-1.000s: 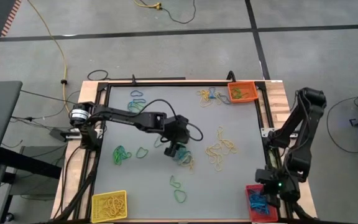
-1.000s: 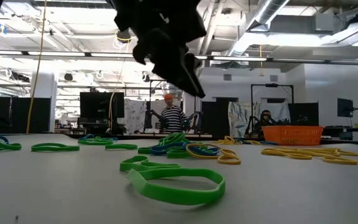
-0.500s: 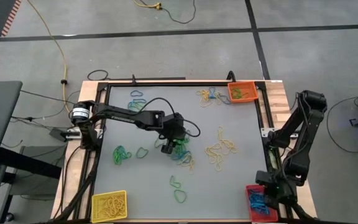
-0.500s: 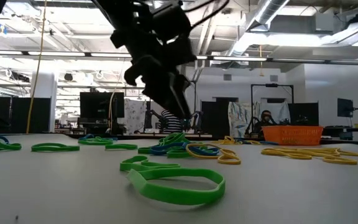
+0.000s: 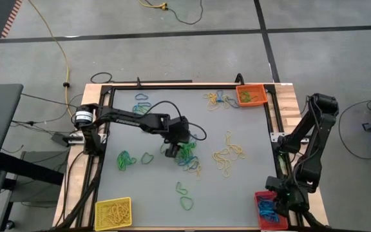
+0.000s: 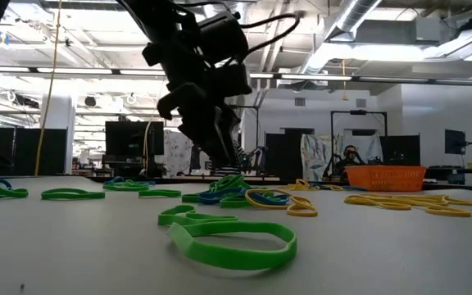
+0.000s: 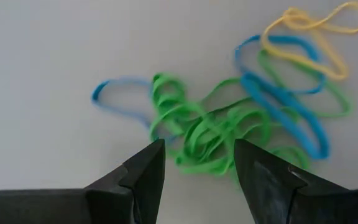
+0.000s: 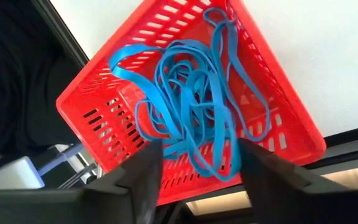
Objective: Sort rubber bands into baskets
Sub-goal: Put the blue rubber band into the red bin, then put the green rubber band into the orange bin
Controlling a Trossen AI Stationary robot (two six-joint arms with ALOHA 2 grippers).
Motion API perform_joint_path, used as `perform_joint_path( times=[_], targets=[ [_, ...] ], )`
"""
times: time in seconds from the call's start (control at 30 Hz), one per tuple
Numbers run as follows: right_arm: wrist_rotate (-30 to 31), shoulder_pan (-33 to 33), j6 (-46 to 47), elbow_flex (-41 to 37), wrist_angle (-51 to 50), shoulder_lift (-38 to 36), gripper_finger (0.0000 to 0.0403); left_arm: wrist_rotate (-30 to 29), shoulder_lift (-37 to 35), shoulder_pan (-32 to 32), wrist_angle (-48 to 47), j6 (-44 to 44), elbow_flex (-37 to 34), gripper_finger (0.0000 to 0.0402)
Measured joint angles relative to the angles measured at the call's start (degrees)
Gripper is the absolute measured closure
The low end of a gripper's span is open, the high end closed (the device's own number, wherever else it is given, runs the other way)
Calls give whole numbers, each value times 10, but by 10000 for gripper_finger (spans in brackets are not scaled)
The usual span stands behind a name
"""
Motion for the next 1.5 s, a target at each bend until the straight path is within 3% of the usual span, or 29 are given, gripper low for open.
perform_joint_path(
  times=[0.2, 0.5, 0.73, 0.9, 1.03, 1.23, 1.5],
  targets=[
    [9, 1, 0, 0, 5, -16, 143, -24, 0, 15, -61, -24, 0, 220],
    [94, 3, -38, 0, -1, -62, 143, -7, 0, 10, -158, -70, 0, 220],
    [136, 2, -72, 0, -29, -82, 143, -5, -1, -14, -169, -91, -5, 221],
    [151, 2, -76, 0, -55, -82, 143, -4, -2, -19, -145, -97, -50, 230],
    [153, -2, -78, 0, -75, -82, 143, -13, -6, -11, -103, -123, -78, 262],
    [154, -31, -116, 0, -81, -82, 143, -43, -10, -10, -101, -130, -79, 386],
    [220, -86, -237, 0, -81, -82, 143, -74, -33, -31, -149, -134, -45, 401]
  ],
)
